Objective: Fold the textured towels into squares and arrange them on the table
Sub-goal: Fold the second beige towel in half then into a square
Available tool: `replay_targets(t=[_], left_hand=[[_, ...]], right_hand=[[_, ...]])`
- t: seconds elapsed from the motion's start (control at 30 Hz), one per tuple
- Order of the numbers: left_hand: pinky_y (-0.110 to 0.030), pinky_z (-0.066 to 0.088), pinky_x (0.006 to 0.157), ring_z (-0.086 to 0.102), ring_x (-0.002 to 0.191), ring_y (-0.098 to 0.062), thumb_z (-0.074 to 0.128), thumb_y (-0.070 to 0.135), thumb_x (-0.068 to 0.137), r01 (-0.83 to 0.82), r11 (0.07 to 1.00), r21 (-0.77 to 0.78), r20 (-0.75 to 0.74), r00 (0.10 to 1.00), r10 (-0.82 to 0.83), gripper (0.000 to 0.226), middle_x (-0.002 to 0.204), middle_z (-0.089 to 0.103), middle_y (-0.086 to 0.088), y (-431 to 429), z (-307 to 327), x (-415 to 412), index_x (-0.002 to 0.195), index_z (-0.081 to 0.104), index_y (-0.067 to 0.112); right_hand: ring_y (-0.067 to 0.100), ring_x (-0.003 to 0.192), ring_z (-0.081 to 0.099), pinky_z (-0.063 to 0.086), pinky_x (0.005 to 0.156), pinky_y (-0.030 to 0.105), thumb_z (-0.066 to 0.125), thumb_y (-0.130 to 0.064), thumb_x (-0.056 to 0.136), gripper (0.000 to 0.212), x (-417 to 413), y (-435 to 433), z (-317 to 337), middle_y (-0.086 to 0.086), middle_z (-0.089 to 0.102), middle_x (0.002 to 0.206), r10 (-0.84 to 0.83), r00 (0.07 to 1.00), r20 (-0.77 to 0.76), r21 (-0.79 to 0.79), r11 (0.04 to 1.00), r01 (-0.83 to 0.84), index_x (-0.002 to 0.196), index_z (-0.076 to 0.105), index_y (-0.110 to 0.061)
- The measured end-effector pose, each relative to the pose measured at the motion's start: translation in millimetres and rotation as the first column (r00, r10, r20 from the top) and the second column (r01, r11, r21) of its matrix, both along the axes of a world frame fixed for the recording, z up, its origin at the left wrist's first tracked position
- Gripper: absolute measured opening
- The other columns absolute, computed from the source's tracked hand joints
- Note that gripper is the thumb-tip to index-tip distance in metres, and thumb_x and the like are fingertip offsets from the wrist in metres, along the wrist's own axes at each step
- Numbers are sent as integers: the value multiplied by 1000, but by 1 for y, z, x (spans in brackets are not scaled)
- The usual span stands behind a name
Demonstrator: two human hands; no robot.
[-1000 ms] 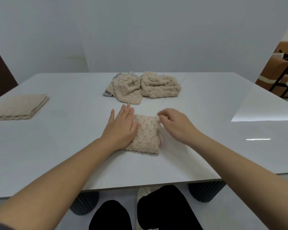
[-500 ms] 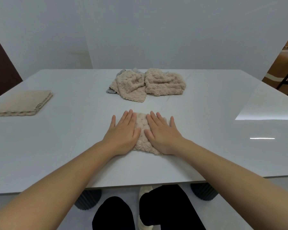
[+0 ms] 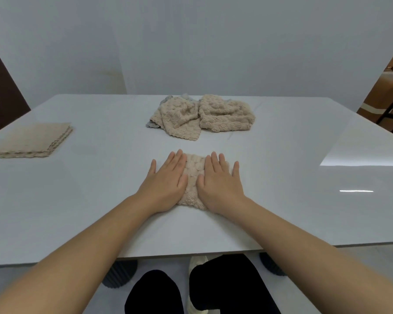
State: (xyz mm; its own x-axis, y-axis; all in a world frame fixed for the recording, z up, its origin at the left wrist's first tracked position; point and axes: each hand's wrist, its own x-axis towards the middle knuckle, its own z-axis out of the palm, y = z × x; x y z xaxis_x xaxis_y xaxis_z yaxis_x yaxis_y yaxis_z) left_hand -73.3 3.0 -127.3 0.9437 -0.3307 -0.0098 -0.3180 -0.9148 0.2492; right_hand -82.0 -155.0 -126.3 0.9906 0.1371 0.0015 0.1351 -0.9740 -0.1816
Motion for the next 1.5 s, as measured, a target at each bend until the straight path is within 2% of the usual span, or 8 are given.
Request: replay_targets(t=[0.23,0.43,0.63,0.83,0.93,1.03,1.23,1.5], left_hand=[[-49,-8,118,-12,147,-10,15,36,102,-7,998,62,-82,997,12,59,161,-13,5,-3,10,2,154,-6,18],[-46,19,117,24,143,-20,41,33,96,-3,1000,-15,-52,999,2,60,157,25,-1,-5,45,32,151,20,21],[-27,41,98,50,119,-15,61,17,82,195,980,37,-226,957,-182,69,138,50,2,-35,72,52,145,36,23],[-33,54,83,63,94,-15,71,33,79,254,967,-23,-383,891,-244,36,101,64,6,-40,91,69,112,60,23],[-29,56,76,68,85,-16,75,36,77,197,976,-95,-398,891,-219,19,89,69,5,-25,101,70,89,64,26],[-30,57,79,70,89,-15,75,31,80,89,971,-222,-419,891,-177,20,97,72,3,7,112,67,96,65,23],[-37,55,85,70,96,-22,69,22,83,-327,698,-638,-502,863,-55,29,104,74,-4,83,118,67,110,64,15],[-35,55,78,69,85,-24,62,26,89,-616,331,-715,-548,787,282,19,93,73,-9,153,103,112,101,63,11]], right_hand=[[22,148,6,-4,116,56,21,-39,99,62,6,-5,6,4,11,161,32,999,-37,52,998,-30,154,10,-12],[27,114,49,40,92,42,46,-52,90,46,30,-39,43,5,53,125,-88,992,-87,34,995,91,118,56,-17],[18,95,54,44,75,30,67,-37,84,46,37,-47,54,0,54,106,7,967,-256,222,974,52,119,46,-15],[10,64,55,48,62,25,74,-8,80,47,41,-59,51,4,57,89,197,965,-171,766,643,5,115,46,-20],[13,79,63,53,67,27,78,-20,80,56,45,-59,55,6,62,102,244,929,-277,867,481,132,127,47,-25],[17,82,61,51,75,32,70,-40,80,50,50,-53,54,5,65,101,384,800,-461,858,424,291,122,57,-16],[31,108,62,49,99,47,62,-32,87,51,66,-6,47,18,62,125,576,704,-416,902,160,402,131,53,-8],[16,71,61,54,64,30,54,-20,97,11,132,113,70,4,61,89,342,801,-492,871,197,450,104,57,-12]])
